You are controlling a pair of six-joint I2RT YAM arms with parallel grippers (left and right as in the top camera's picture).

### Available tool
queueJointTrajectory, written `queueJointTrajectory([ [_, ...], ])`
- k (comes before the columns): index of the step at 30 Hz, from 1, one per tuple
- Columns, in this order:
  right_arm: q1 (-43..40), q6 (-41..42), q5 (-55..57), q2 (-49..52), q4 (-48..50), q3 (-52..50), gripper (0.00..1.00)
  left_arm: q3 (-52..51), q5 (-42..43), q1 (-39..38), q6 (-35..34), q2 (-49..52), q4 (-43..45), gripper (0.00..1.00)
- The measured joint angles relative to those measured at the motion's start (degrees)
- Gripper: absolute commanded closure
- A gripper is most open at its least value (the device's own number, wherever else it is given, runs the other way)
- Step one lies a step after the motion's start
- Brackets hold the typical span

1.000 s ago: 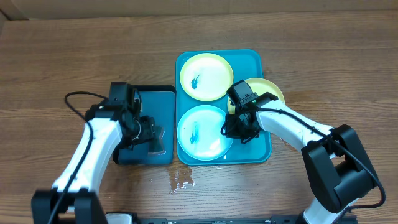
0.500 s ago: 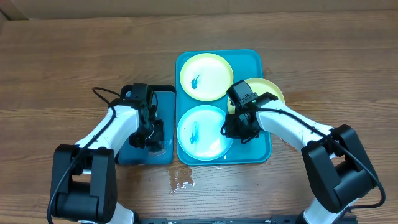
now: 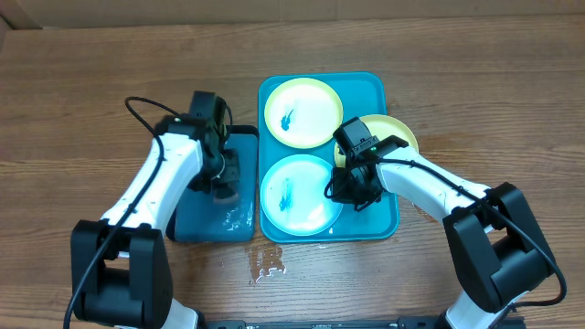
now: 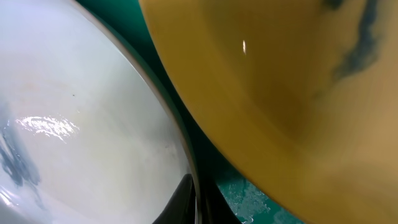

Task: Clean dirty plates on tray and stack at the side
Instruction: 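Move the sponge with the left gripper onto the front plate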

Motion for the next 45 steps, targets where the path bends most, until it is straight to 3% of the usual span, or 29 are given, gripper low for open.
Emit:
queueJointTrajectory([
  [5, 0.07, 1.77, 1.64, 0.0, -1.57, 0.28, 0.96, -5.79, -0.35, -0.59, -0.7, 1.68, 6.27, 0.96],
  [13, -0.46, 4.02, 2.91, -0.22, -2.62, 0.39, 0.96, -5.81, -0.35, -0.59, -0.81, 4.79, 3.67, 0.96],
  [18, -0.68, 1.42, 2.54, -0.22, -2.25, 0.39, 0.96, 2.49, 0.02, -0.59, -0.81, 4.98, -7.76, 0.96],
  [23, -1.27, -3.41, 1.09, -0.22, -0.07, 0.37, 0.96, 13.64, 3.76, -1.29, -0.81, 4.96, -11.89, 0.96],
  [30, -1.42, -5.38, 0.74, -0.22, 0.68, 0.33, 0.96, 14.6, 12.63, -8.39, -1.25, 4.96, -2.58, 0.96],
  [35, -1.42, -5.44, 0.72, -0.2, 0.68, 0.33, 0.96, 11.89, 16.87, -15.89, -5.73, 6.16, 4.0, 0.96],
  [39, -1.42, -5.6, 0.72, -0.2, 0.68, 0.33, 0.96, 11.15, 15.52, -20.44, -11.04, 10.54, 5.09, 0.96],
  [45, -1.42, -5.62, 0.55, -0.22, 0.81, 0.33, 0.96, 10.38, 4.07, -20.65, -14.58, 15.93, 4.57, 0.96],
])
